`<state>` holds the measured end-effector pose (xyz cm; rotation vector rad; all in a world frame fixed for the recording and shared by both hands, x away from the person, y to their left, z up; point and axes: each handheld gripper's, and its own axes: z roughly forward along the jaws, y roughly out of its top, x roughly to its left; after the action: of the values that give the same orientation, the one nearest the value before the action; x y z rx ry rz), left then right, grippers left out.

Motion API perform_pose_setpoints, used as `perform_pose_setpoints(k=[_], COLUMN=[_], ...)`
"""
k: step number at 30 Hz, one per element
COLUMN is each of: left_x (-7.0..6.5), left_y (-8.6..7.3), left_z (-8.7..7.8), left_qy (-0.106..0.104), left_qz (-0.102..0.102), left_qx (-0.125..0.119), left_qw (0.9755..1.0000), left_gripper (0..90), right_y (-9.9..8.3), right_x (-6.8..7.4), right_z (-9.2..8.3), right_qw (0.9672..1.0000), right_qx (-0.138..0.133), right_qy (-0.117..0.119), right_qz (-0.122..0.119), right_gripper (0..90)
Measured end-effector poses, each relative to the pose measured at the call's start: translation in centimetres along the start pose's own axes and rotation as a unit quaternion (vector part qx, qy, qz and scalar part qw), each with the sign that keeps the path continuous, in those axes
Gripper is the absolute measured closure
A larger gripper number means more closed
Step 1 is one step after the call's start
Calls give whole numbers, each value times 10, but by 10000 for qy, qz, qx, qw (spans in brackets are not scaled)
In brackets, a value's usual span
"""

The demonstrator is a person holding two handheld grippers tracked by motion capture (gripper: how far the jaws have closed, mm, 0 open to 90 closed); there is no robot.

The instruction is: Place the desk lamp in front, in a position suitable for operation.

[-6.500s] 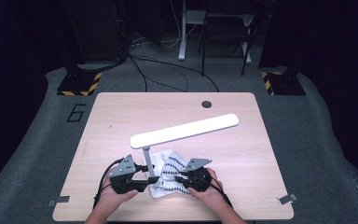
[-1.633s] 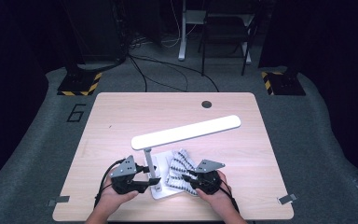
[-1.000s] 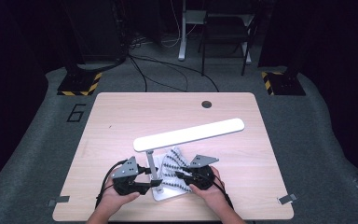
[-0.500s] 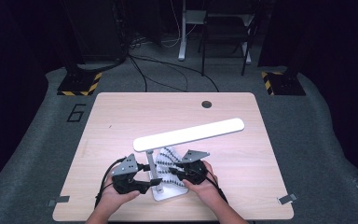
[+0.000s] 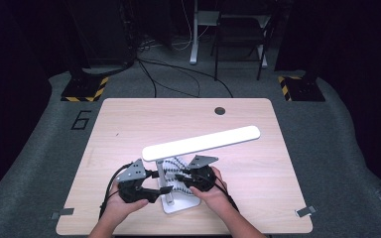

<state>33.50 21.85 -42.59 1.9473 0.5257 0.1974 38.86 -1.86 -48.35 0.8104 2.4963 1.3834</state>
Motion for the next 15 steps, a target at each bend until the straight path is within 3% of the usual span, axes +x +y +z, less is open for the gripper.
perform_pose_setpoints(k=[8, 15], left_x=[-2, -5], left_y=[21, 40], left_z=[-11, -19], left_qy=[28, -69], left_qz=[35, 48], left_qx=[-127, -232], left_qw=[9999, 9997], left_gripper=[381, 385], right_y=[9, 18], right_x=[-7, -6], right_z=[1, 2], right_qw=[9997, 9995], right_qx=[-192, -309], right_qy=[-125, -61], right_qz=[-45, -61], right_gripper=[732, 732])
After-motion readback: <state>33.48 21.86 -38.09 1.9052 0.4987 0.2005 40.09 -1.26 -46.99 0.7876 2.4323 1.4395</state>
